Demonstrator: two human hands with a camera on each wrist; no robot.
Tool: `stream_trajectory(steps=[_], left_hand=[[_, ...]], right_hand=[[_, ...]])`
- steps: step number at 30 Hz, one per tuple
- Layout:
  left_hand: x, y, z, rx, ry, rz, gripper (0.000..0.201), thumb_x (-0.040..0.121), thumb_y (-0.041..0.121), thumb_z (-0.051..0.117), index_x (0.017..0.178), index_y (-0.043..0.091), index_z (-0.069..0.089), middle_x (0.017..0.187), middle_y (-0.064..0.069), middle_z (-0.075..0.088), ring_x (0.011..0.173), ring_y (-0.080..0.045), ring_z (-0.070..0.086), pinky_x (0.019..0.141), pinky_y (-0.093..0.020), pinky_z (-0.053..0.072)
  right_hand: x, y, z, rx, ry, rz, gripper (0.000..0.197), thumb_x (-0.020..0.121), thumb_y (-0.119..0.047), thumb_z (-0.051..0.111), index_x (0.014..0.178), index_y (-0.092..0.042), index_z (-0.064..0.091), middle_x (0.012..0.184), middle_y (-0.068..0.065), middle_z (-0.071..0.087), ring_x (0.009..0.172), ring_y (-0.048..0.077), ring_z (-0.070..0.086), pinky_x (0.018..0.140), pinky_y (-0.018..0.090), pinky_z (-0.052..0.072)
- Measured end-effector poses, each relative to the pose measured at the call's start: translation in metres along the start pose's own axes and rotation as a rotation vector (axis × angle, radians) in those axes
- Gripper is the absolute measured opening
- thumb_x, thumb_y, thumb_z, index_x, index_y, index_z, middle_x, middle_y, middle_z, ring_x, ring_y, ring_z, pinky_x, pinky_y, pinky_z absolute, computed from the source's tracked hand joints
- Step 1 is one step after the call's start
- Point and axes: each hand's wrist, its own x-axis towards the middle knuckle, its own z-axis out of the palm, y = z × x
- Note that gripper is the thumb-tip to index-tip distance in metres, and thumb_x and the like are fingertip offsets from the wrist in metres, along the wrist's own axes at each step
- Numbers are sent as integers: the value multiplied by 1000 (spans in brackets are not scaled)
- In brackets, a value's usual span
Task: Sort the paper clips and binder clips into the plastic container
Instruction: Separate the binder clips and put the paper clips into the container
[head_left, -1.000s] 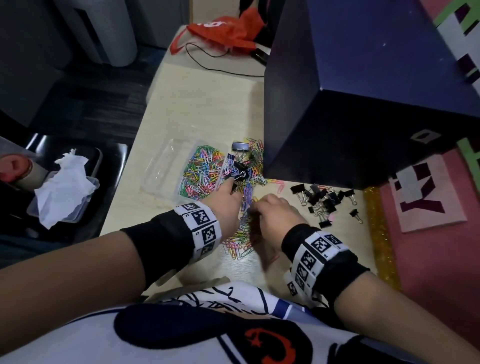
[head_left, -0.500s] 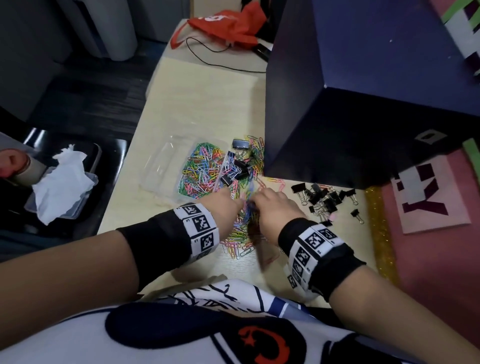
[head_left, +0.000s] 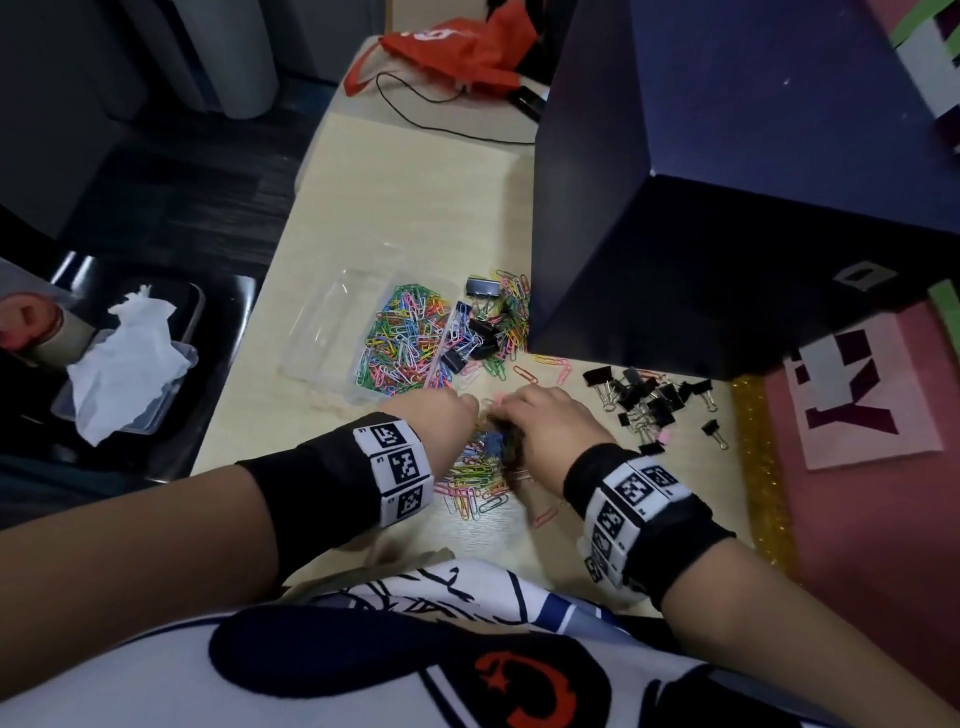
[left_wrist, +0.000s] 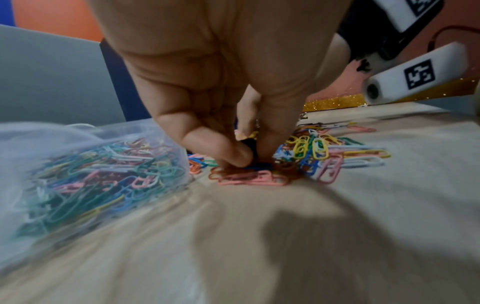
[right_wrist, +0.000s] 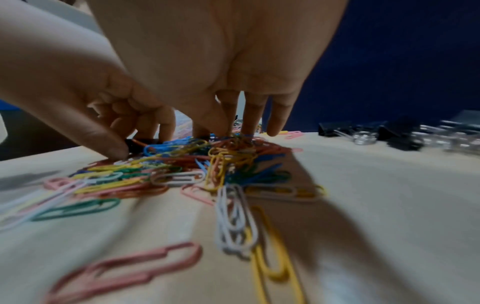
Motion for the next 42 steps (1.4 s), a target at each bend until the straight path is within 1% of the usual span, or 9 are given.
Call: stream_trajectory(steps=[4, 7, 11, 17, 23, 26, 29, 36, 42], left_hand=[[1, 2, -2, 14, -31, 10, 34, 85, 21, 61, 114, 9, 48, 113, -10, 50, 94, -28, 61, 65, -34, 44], [0, 3, -4, 14, -11, 3, 42, 81, 30, 66, 112, 9, 47, 111, -9, 45, 90, -28, 61, 64, -34, 45], [2, 2, -8, -29, 44, -5, 45, 79, 33, 68, 111, 9, 46, 108, -10, 47, 89, -27, 60, 64, -34, 47], [10, -6, -30, -123, 137, -21, 40, 79, 31, 69, 106, 12, 46, 101, -8, 54, 84, -25, 56, 72, -36, 53], [15, 4, -44, -108, 205, 80, 44, 78, 21, 69, 113, 12, 44, 111, -9, 48, 94, -30, 59, 73, -38, 49], [17, 14, -42, -124, 243, 154, 42, 80, 18, 66, 115, 13, 44, 115, -8, 45, 95, -31, 59, 75, -40, 51], [20, 18, -35, -190, 262, 175, 46, 84, 15, 60, 126, 14, 41, 120, -7, 44, 99, -30, 59, 80, -40, 51], [25, 22, -4, -36, 53, 185, 72, 93, 37, 51, 150, 13, 15, 156, -7, 19, 141, -27, 25, 111, -46, 33], [15, 29, 6, 32, 23, 276, 67, 93, 39, 48, 150, 19, 18, 158, 2, 17, 144, -20, 22, 111, -46, 31]], right_hand=[[-6, 12, 2, 171, 89, 117, 45, 80, 3, 48, 102, -32, 64, 114, -4, 50, 114, 19, 45, 100, 34, 39], [6, 23, -6, 277, 219, 282, 50, 84, 5, 42, 123, -24, 55, 132, 0, 42, 124, 20, 41, 109, 36, 35], [9, 25, -6, 236, 87, 280, 66, 83, 3, 38, 143, -22, 33, 149, -1, 29, 134, 22, 31, 112, 33, 28], [-21, 14, 12, 153, 114, 81, 45, 85, -2, 47, 122, -25, 59, 127, -3, 49, 118, 20, 42, 103, 31, 37], [-28, 3, -4, 444, 352, 186, 34, 92, -38, 57, 122, -24, 60, 112, -4, 59, 96, 12, 56, 83, 20, 40], [-30, 3, -8, 358, 332, 227, 24, 92, -31, 55, 112, -20, 64, 111, 1, 65, 101, 20, 59, 82, 25, 43], [-34, 16, -6, 369, 369, 347, 19, 94, -27, 51, 104, -21, 66, 101, 2, 68, 94, 23, 61, 78, 28, 47], [-38, 48, -6, 644, 483, 777, 40, 97, -22, 46, 136, -15, 42, 116, 11, 64, 102, 31, 61, 82, 30, 45], [-39, 30, 19, 368, 219, 463, 39, 94, -7, 45, 130, -18, 51, 132, 8, 45, 116, 24, 51, 99, 29, 40]])
